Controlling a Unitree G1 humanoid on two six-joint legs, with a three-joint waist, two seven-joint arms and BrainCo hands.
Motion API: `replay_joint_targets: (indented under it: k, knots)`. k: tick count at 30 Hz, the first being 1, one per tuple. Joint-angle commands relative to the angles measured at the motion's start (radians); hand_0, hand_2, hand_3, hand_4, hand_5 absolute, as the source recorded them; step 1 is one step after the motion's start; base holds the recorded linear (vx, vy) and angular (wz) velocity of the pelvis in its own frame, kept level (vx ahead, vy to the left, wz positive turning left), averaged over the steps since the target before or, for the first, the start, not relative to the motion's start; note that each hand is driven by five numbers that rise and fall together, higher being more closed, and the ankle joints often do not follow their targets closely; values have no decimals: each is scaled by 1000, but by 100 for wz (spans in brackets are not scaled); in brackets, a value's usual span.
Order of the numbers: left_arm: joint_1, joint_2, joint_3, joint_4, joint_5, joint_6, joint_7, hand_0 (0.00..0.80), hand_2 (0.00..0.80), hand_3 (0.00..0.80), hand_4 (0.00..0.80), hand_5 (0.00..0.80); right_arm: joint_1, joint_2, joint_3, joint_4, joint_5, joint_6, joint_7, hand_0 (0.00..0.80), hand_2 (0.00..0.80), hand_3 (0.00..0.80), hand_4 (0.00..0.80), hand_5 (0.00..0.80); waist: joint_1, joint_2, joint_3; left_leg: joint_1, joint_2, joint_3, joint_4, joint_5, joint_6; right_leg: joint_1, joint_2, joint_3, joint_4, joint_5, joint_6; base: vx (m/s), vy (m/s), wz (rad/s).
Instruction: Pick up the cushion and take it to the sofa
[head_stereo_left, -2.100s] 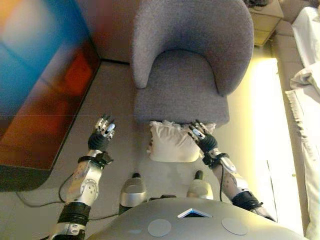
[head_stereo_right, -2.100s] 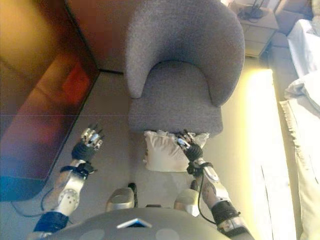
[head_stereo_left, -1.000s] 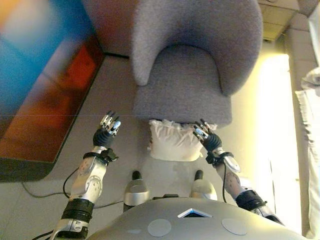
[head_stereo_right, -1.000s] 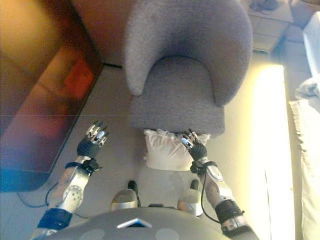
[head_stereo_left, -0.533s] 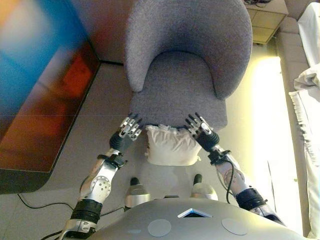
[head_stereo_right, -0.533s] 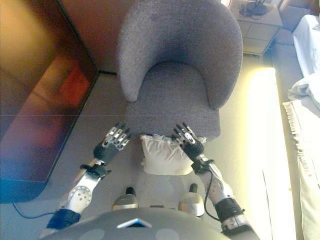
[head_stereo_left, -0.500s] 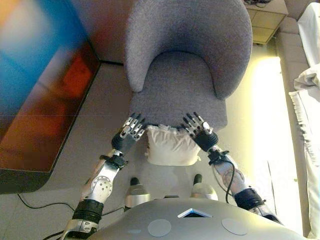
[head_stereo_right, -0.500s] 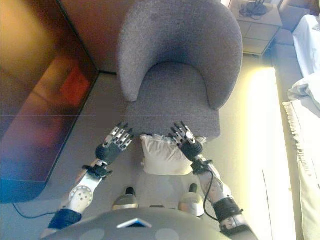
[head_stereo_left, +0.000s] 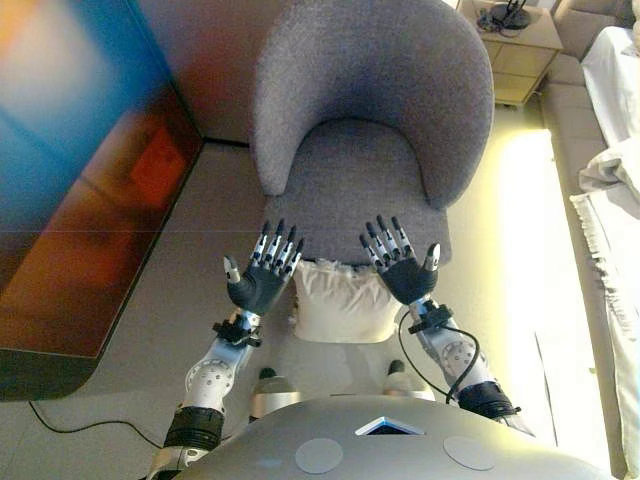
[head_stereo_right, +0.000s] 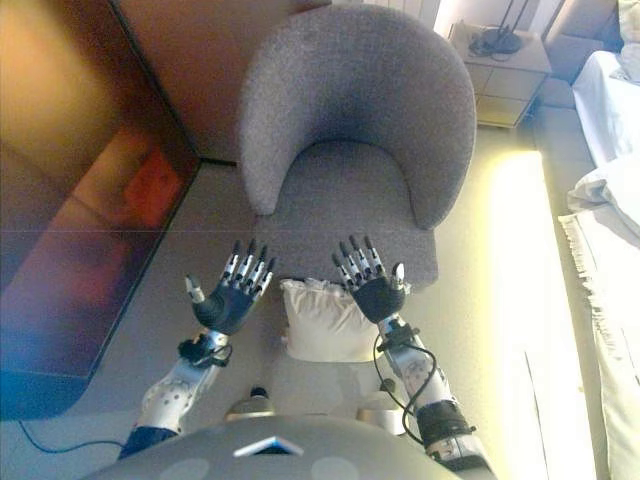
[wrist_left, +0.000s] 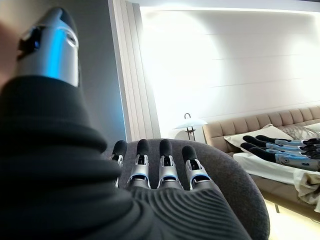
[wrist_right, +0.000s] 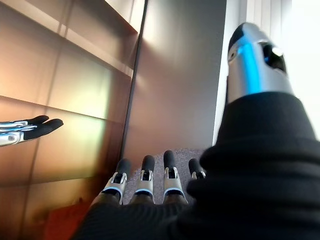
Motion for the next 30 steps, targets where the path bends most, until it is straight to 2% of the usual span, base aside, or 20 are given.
replay_joint_targets:
  k: [1,5,7,9,11,13,14,15,16,17,19,25,28,30]
  knots:
    - [-43,16,7,-19,6,-15,-41,0,0,0,0,0,-36,36,-31,-51,-5,0,30,0,0,0,0,0,25,-26,7,-77,23,-39,127,-52,33,-33,-69,-58,52,5,33,0,0,0]
    - [-46,31,0,-23,43,-41,-20,0,0,0,0,0,-35,28,-21,-56,-6,-12,21,0,0,0,0,0,24,-25,10,-76,26,-40,126,-47,32,-34,-64,-57,56,2,29,0,0,0]
    - [-41,51,-2,-24,110,-94,24,0,0,0,0,0,-31,20,-18,-61,-24,-28,8,0,0,0,0,0,23,-24,12,-76,27,-42,127,-47,31,-35,-61,-55,60,-1,28,0,0,0]
    - [-41,79,-8,-22,209,-171,94,0,0,0,0,0,-27,8,-13,-57,-70,-73,-30,0,0,0,0,0,22,-22,15,-79,29,-46,132,-47,30,-41,-57,-51,69,-6,26,0,0,0]
    - [-43,111,-8,-19,343,-252,215,0,0,0,0,0,-25,-17,-10,-43,-216,-180,-146,0,0,0,0,0,22,-21,19,-85,30,-53,141,-46,27,-43,-54,-47,77,-10,22,21,-37,0]
    - [-53,149,-3,-11,586,-351,398,0,0,0,0,0,-32,-57,-7,-10,-446,-319,-307,0,0,0,0,0,23,-22,26,-87,31,-58,143,-44,25,-45,-52,-49,81,-13,20,13,-56,1]
    - [-64,194,-14,0,781,-412,527,0,0,0,0,0,-37,-101,5,9,-695,-407,-488,0,0,0,0,0,22,-23,35,-85,32,-63,147,-47,22,-43,-47,-47,85,-17,18,-3,-61,1]
    - [-71,214,-20,0,850,-417,566,0,0,0,0,0,-43,-123,11,19,-822,-422,-575,0,0,0,0,0,20,-25,34,-94,29,-67,147,-42,22,-51,-47,-45,84,-14,15,-19,-65,2]
    - [-78,232,-22,-8,918,-400,621,0,0,0,0,0,-54,-157,24,24,-929,-419,-675,0,0,0,0,0,19,-25,39,-98,29,-71,149,-41,21,-55,-43,-40,85,-14,13,-45,-55,3]
    - [-82,251,-20,-28,946,-380,662,0,0,0,0,0,-64,-191,32,9,-969,-400,-720,0,0,0,0,0,19,-24,47,-103,30,-75,150,-39,21,-59,-40,-38,84,-13,12,-45,-64,1]
    - [-84,264,-25,-18,954,-397,660,0,0,0,0,0,-72,-215,35,8,-960,-385,-767,0,0,0,0,0,18,-23,58,-105,33,-76,149,-36,21,-59,-33,-38,78,-11,6,-9,-73,0]
    - [-71,224,-28,12,915,-419,659,0,0,0,0,0,-70,-186,22,36,-953,-374,-746,0,0,0,0,0,11,-19,75,-112,58,-87,190,-41,13,-68,-13,-11,129,-45,-18,54,-77,-2]
    - [-68,224,-40,20,923,-442,656,0,0,0,0,0,-57,-193,20,33,-924,-360,-721,0,0,0,0,0,4,-18,103,-157,80,-124,290,-15,6,-94,7,15,182,-75,-48,6,-64,-5]
    - [-77,227,-53,30,918,-447,659,0,0,0,0,0,-61,-207,23,44,-913,-354,-711,0,0,0,0,0,0,-13,120,-191,86,-131,377,12,-1,-98,17,14,192,-82,-66,28,-37,-3]
